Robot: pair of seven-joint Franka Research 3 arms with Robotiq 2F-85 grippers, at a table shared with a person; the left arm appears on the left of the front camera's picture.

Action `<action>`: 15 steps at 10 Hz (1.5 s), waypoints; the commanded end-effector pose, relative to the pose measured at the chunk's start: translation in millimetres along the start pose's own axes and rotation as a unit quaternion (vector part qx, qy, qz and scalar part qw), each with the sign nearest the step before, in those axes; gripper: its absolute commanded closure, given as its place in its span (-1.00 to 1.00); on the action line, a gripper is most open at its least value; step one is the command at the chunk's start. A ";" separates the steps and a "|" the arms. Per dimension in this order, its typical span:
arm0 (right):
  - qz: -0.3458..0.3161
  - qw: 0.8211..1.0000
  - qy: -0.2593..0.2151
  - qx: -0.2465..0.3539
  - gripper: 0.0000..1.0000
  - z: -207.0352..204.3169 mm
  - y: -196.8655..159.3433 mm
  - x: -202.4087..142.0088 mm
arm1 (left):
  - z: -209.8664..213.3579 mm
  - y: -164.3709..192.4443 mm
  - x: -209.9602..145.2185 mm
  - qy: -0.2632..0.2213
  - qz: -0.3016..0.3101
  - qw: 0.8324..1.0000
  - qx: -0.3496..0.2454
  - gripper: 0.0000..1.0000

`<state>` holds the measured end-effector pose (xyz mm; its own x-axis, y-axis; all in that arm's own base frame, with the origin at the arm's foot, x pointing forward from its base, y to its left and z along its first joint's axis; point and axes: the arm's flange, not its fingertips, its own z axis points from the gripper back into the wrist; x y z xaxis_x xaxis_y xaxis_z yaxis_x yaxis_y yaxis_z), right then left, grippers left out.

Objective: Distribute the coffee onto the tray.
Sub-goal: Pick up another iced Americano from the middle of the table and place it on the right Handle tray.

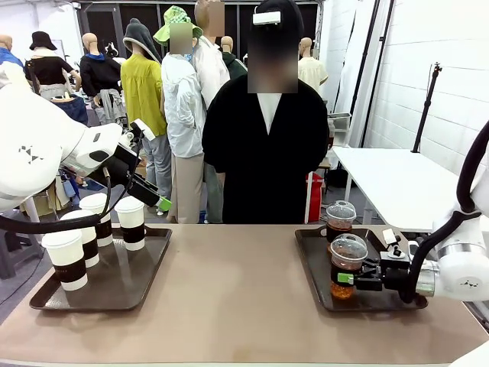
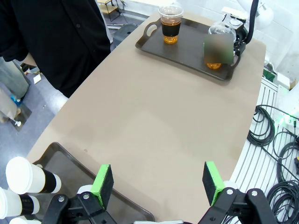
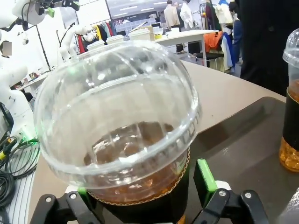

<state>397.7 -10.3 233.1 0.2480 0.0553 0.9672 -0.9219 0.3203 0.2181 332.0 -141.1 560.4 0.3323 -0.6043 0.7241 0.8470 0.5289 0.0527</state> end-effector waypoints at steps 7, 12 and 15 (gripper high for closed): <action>-0.015 0.999 0.028 -0.044 -1.00 43.1 31.7 13.6 | 0.0 1.1 -1.4 -0.002 0.002 1.000 -0.004 -1.00; -0.022 0.996 0.048 -0.071 -1.00 79.0 44.1 15.3 | 0.0 1.1 -1.4 -0.002 0.002 1.000 -0.004 -1.00; -0.050 0.994 0.075 -0.067 -1.00 71.2 39.2 14.1 | 0.0 1.1 -1.4 -0.002 0.002 1.000 -0.004 -1.00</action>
<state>378.5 -92.4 255.8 0.3240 0.1228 0.9380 -0.8561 0.4601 0.2355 332.0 -141.1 560.5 0.3322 -0.6043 0.7241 0.8470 0.5289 0.0528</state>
